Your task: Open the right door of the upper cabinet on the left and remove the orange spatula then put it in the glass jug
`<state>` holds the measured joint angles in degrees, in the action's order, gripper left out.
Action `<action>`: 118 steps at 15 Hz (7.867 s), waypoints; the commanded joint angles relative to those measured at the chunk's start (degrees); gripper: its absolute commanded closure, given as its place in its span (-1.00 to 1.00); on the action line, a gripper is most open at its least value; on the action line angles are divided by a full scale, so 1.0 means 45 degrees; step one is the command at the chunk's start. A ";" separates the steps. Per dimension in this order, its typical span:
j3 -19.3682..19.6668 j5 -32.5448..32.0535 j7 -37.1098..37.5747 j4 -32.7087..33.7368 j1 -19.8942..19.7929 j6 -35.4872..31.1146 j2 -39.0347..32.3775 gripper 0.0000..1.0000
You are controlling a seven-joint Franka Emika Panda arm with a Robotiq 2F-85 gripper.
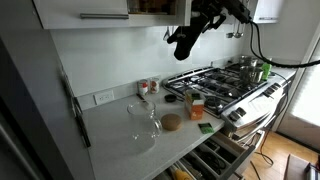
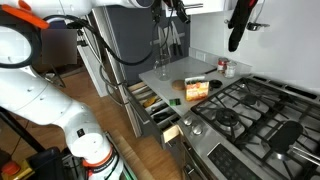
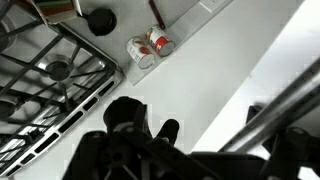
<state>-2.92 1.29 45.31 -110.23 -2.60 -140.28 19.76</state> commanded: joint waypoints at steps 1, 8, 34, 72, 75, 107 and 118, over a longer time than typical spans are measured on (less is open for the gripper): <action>-0.0153 -0.0084 -0.0107 -0.1062 -0.0363 -0.1226 0.0354 -1.00; -0.0378 0.0029 0.0340 -0.1606 -0.0865 -0.4160 0.0512 -1.00; -0.1145 -0.1272 -0.6111 0.0059 0.0120 0.3519 0.2396 -1.00; -0.3804 -1.0414 0.1471 0.3034 -0.0065 0.8132 0.0088 -1.00; -0.3843 -1.0458 0.1724 0.3466 0.0171 0.9570 -0.0087 -1.00; -0.3683 -0.8543 0.5163 0.9666 0.1708 1.2666 -0.4016 -1.00; -0.3562 -0.7387 0.6407 1.0042 0.1572 1.1805 -0.4554 -1.00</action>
<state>-19.48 -37.46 69.75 -67.68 4.81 -84.63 1.85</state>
